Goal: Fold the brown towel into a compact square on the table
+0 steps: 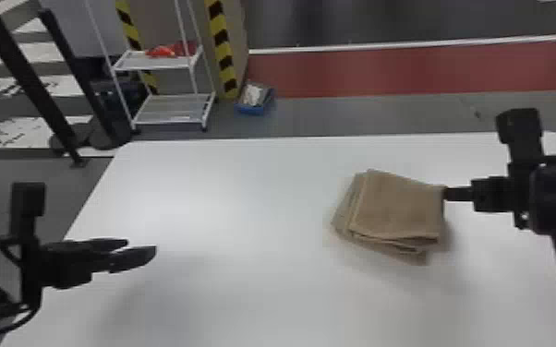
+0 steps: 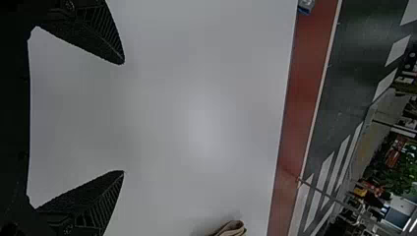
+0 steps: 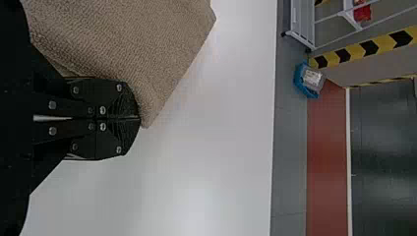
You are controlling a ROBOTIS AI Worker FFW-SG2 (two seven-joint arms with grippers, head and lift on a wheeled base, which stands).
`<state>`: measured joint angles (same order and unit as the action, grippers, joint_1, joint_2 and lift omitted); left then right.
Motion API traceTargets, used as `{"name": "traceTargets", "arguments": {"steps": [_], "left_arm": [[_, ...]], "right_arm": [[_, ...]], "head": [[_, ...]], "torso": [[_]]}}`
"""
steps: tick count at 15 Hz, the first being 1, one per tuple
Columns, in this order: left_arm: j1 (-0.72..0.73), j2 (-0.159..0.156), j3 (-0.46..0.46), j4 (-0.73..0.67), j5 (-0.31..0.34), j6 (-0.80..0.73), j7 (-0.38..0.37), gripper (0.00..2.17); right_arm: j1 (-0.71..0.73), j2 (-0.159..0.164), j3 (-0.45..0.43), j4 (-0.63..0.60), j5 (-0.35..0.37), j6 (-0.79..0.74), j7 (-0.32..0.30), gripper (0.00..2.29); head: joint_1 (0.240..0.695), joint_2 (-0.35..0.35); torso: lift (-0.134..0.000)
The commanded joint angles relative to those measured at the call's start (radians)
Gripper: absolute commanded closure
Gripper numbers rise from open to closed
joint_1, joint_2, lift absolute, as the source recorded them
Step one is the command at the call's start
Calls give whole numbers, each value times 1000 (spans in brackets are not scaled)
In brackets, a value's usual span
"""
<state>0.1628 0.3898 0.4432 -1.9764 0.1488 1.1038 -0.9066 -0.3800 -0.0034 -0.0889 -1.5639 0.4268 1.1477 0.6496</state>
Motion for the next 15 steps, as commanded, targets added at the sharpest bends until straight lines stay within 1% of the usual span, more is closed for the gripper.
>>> {"name": "traceTargets", "arguments": {"steps": [1,3,5,9,10,13,15], "left_arm": [[3,0,2,1,0,0,0,87],[4,0,3,1,0,0,0,87],[4,3,3,1,0,-3,0,87],[9,9,14,7,5,-3,-2,87],[9,11,14,10,5,-6,0,87],[7,11,14,11,6,-9,0,87],[7,11,14,13,6,-9,0,87]], "right_arm": [[-17,4,41,53,13,-72,-2,2165],[-19,4,66,74,16,-127,-4,2165],[-13,4,98,73,10,-121,-4,2165],[32,4,173,8,0,-59,1,2165],[41,4,189,-4,-3,-41,5,2165],[81,4,244,-56,-5,-26,8,2165],[82,4,258,-64,-2,-26,10,2165]], "head": [[695,138],[695,147],[695,164],[695,192],[695,212],[695,237],[695,260]], "torso": [[-123],[-123],[-123],[-123],[-123],[-123],[-123]]}}
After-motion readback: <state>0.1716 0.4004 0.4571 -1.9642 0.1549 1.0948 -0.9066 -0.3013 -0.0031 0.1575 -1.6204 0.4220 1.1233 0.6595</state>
